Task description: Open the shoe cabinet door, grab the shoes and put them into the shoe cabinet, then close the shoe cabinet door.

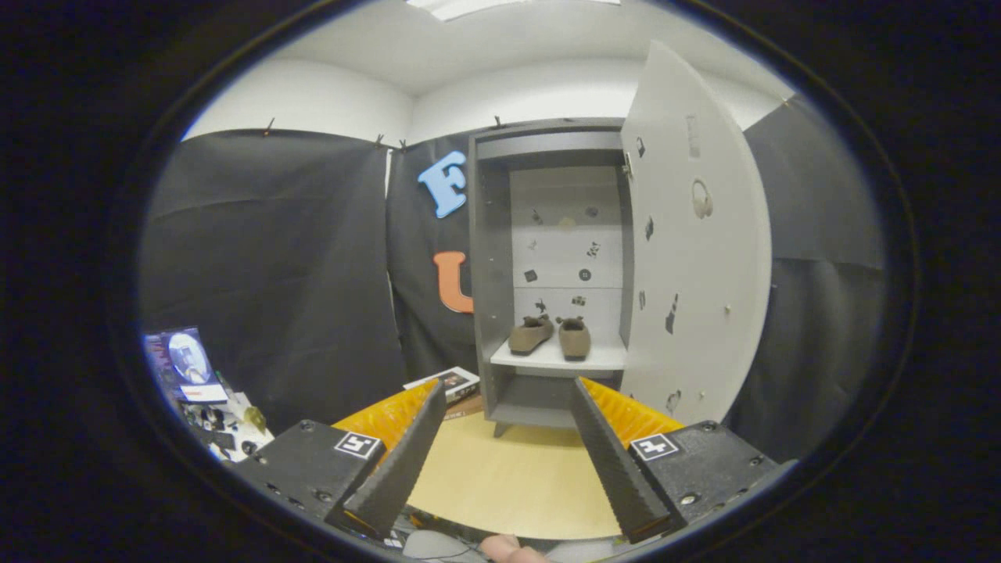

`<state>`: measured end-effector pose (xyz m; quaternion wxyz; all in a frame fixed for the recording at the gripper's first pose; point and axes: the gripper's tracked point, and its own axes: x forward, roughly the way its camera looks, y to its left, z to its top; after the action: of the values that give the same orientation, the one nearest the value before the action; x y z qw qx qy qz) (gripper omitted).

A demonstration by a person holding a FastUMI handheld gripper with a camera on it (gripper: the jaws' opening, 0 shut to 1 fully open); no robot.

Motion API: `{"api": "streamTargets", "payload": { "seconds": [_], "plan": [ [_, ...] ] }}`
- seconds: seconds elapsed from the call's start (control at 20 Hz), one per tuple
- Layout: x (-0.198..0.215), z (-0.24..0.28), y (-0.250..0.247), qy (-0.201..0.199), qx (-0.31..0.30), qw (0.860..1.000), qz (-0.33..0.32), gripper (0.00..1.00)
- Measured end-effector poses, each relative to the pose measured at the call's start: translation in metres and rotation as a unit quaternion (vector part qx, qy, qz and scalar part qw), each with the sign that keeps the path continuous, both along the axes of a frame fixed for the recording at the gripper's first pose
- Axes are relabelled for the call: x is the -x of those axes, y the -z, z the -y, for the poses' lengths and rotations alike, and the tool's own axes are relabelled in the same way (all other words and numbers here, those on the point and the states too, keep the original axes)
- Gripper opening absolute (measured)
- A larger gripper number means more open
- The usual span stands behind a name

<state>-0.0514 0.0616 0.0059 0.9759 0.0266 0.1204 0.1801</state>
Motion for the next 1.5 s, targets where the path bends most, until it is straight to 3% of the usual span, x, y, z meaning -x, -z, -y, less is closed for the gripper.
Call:
{"api": "streamTargets", "payload": {
  "seconds": [0.25, 0.65, 0.8, 1.2, 1.5],
  "plan": [
    [0.047, 0.053, -0.019, 0.007, 0.006, 0.999, 0.034, 1.0],
    [0.06, 0.194, -0.043, 0.099, 0.017, 0.992, 0.081, 1.0],
    [0.049, 0.228, -0.04, 0.111, 0.013, 0.99, 0.088, 1.0],
    [-0.04, 0.308, 0.027, 0.15, 0.02, 0.988, 0.01, 1.0],
    [-0.077, 0.319, 0.078, 0.159, 0.029, 0.986, -0.03, 1.0]
  ]
}}
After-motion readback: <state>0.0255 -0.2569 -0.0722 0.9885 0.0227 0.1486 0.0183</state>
